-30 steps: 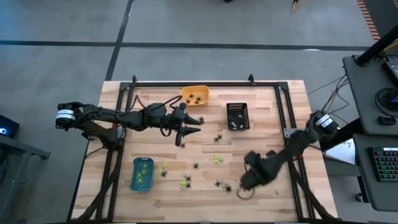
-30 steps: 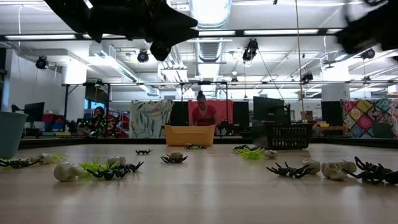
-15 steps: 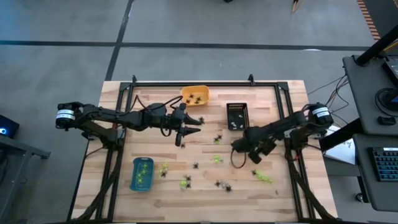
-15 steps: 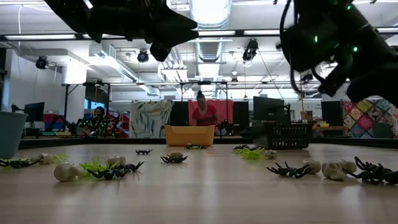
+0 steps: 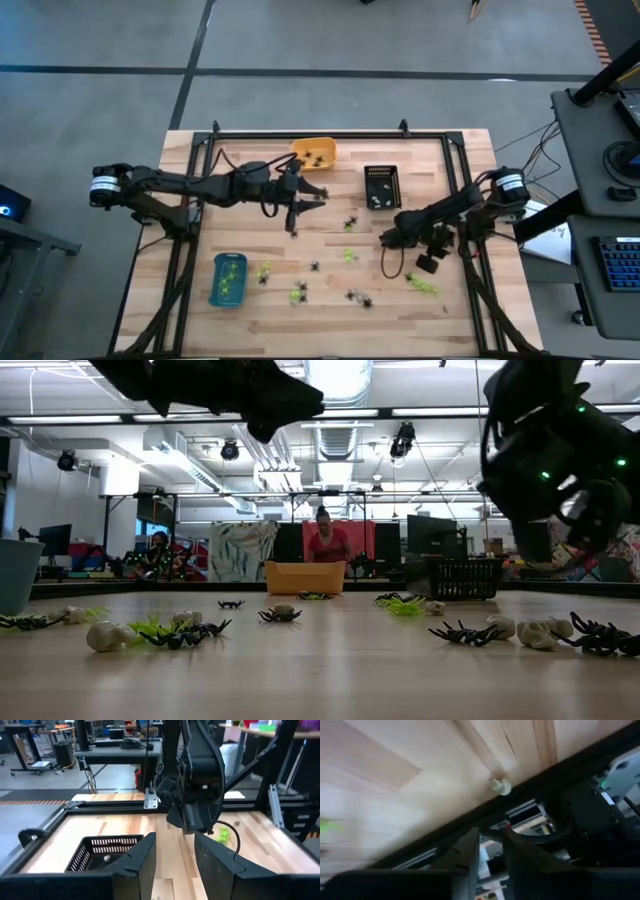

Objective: Sort Halloween decoration
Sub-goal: Put the white skull toy into the black bin

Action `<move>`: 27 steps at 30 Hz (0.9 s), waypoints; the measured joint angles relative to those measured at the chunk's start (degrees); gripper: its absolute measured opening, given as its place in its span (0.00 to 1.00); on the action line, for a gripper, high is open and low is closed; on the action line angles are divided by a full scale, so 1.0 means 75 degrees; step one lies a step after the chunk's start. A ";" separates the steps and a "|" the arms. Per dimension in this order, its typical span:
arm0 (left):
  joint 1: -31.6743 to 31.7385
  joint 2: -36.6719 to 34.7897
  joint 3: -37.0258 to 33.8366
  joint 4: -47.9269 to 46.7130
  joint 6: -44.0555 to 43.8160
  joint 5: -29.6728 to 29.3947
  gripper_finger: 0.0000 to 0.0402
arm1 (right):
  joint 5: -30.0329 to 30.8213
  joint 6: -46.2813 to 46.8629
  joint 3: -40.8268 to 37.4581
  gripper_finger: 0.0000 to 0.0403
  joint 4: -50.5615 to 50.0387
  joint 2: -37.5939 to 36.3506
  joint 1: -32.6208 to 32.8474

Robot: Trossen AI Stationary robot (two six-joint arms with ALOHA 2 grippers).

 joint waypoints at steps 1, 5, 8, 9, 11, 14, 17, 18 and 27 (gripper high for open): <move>0.0000 0.0000 0.0138 -0.0210 0.0132 0.0000 0.29 | -0.0003 -0.0014 -0.0075 0.23 0.0034 0.0015 0.0029; 0.0000 -0.0001 0.0787 -0.1223 0.0551 -0.0003 0.29 | -0.0003 0.0007 -0.0367 0.32 0.0205 0.0118 0.0036; 0.0003 -0.0003 0.1219 -0.1899 0.0806 -0.0009 0.29 | 0.0043 -0.0225 -0.0517 0.33 0.0385 0.0232 0.0033; 0.0000 -0.0003 0.1298 -0.1993 0.0869 -0.0009 0.29 | 0.0055 -0.0347 -0.0550 0.33 0.0488 0.0313 0.0033; 0.0000 -0.0003 0.1382 -0.2032 0.0895 -0.0006 0.29 | 0.0058 -0.0524 -0.0556 0.33 0.0673 0.0516 0.0033; 0.0000 -0.0068 0.1403 -0.2045 0.0936 -0.0006 0.29 | 0.0062 -0.0973 -0.0553 0.33 0.0783 0.0882 0.0033; 0.0003 -0.0099 0.1403 -0.2040 0.0986 -0.0006 0.29 | 0.0064 -0.1488 -0.0556 0.33 0.0779 0.1299 0.0033; 0.0001 -0.0099 0.1403 -0.2043 0.0988 -0.0006 0.29 | 0.0066 -0.1630 -0.0553 0.33 0.0770 0.1419 0.0033; 0.0000 -0.0102 0.1403 -0.1951 0.1210 -0.0008 0.29 | 0.0451 -0.2519 -0.0544 0.33 0.0767 0.2043 0.0033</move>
